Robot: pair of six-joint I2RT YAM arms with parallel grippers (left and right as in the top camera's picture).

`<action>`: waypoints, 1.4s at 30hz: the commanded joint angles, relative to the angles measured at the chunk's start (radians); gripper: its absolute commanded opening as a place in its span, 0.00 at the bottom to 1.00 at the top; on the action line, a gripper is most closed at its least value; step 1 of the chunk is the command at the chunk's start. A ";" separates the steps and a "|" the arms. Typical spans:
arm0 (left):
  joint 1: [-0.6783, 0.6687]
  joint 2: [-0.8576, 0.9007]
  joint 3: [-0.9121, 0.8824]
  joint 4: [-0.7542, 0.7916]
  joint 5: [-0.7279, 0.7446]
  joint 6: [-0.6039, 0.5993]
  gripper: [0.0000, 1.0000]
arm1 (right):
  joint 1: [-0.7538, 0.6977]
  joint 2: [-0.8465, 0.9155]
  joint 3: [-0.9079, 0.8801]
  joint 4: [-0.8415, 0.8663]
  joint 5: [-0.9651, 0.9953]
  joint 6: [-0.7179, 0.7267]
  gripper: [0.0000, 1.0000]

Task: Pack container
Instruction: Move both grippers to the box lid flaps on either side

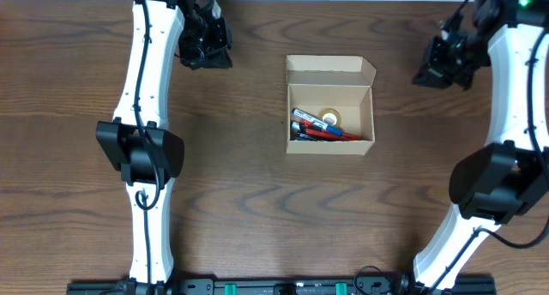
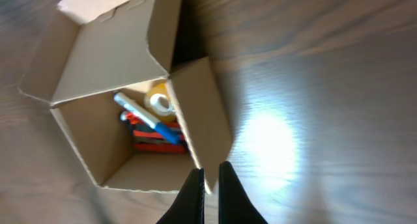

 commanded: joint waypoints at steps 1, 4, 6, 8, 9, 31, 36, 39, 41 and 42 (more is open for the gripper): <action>0.002 0.040 -0.003 0.032 0.203 -0.008 0.06 | 0.011 0.023 -0.063 0.024 -0.139 0.025 0.01; 0.001 0.054 -0.003 0.072 0.262 -0.041 0.06 | 0.023 0.023 -0.090 0.049 -0.145 0.072 0.01; -0.002 0.064 -0.003 0.071 0.286 -0.069 0.06 | 0.028 0.023 -0.108 0.067 -0.140 0.094 0.01; -0.004 0.075 -0.003 0.068 0.298 -0.068 0.06 | 0.028 0.023 -0.130 0.089 -0.141 0.110 0.01; -0.004 0.081 -0.003 0.068 0.298 -0.067 0.06 | 0.027 0.023 -0.147 0.106 -0.141 0.125 0.01; 0.000 0.228 -0.003 0.037 0.470 0.040 0.06 | -0.109 0.024 -0.439 0.485 -0.485 0.028 0.02; 0.000 0.228 -0.003 0.005 0.472 0.070 0.06 | -0.129 0.032 -0.439 0.571 -0.485 0.029 0.02; 0.000 0.228 -0.003 0.005 0.478 0.088 0.06 | -0.129 0.065 -0.439 0.623 -0.493 0.034 0.01; 0.000 0.228 -0.003 0.005 0.479 0.091 0.06 | -0.128 0.099 -0.439 0.655 -0.537 0.048 0.02; 0.000 0.228 -0.003 0.005 0.479 0.095 0.06 | -0.128 0.124 -0.439 0.677 -0.589 0.055 0.01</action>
